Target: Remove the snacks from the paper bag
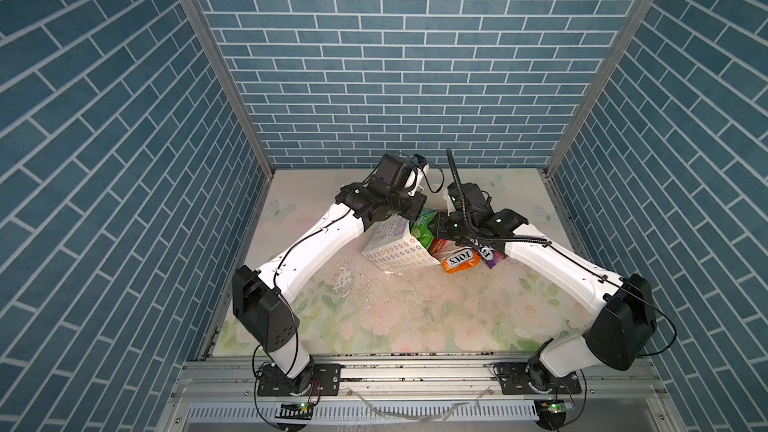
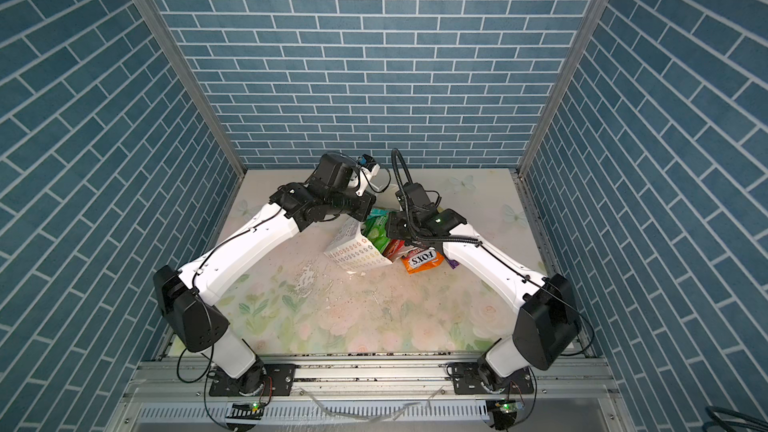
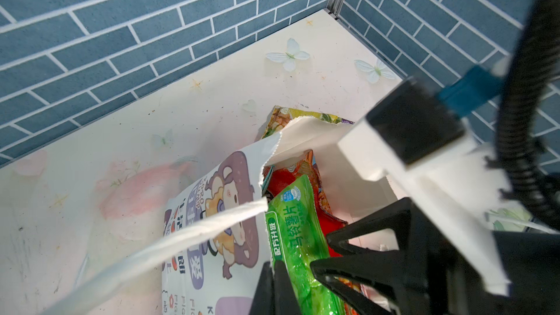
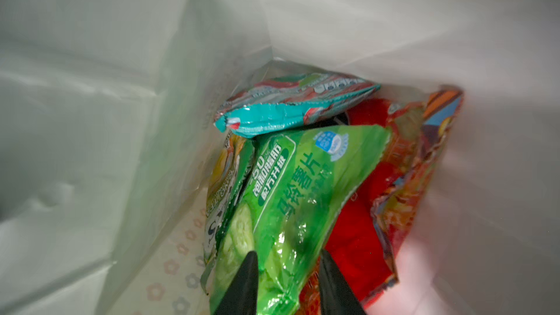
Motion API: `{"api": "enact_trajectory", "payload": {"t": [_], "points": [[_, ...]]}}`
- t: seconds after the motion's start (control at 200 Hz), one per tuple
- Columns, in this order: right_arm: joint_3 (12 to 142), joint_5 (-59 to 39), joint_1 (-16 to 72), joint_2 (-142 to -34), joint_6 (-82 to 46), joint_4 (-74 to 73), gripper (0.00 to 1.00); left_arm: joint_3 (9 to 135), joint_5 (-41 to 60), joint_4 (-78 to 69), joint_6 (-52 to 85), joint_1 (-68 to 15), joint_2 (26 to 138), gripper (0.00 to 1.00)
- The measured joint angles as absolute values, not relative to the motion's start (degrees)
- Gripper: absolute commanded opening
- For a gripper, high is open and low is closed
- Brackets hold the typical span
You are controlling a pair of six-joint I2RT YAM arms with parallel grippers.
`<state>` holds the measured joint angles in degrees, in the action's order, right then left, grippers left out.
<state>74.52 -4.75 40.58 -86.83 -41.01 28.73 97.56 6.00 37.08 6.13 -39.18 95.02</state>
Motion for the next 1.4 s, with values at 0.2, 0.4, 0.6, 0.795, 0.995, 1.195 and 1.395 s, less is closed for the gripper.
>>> {"api": "enact_trajectory", "payload": {"t": [0.2,0.4,0.6,0.795,0.995,1.195,1.395], "points": [[75.26,-6.28,40.58,-88.82,-41.76,29.43,0.36,97.56,5.39,37.47,5.98,-39.16,94.72,0.0],[76.14,-6.35,40.58,-90.15,-42.17,29.43,0.36,97.56,5.13,37.8,5.76,-39.05,94.56,0.0],[76.14,-6.59,40.58,-91.2,-42.39,29.52,0.17,97.56,5.15,37.82,5.58,-38.96,94.54,0.0],[76.14,-6.24,40.58,-91.15,-43.13,29.39,0.0,97.56,5.19,37.85,5.5,-38.96,94.54,0.0],[76.14,-5.28,40.6,-90.08,-43.0,29.15,0.0,97.56,5.39,37.85,5.52,-38.96,94.54,0.0],[76.16,-4.71,40.47,-87.94,-41.58,29.15,0.0,97.56,5.41,37.82,5.52,-38.96,94.54,0.0],[77.12,-4.34,39.62,-86.85,-40.12,29.23,0.0,97.56,5.39,37.82,5.52,-38.96,94.54,0.0]]}}
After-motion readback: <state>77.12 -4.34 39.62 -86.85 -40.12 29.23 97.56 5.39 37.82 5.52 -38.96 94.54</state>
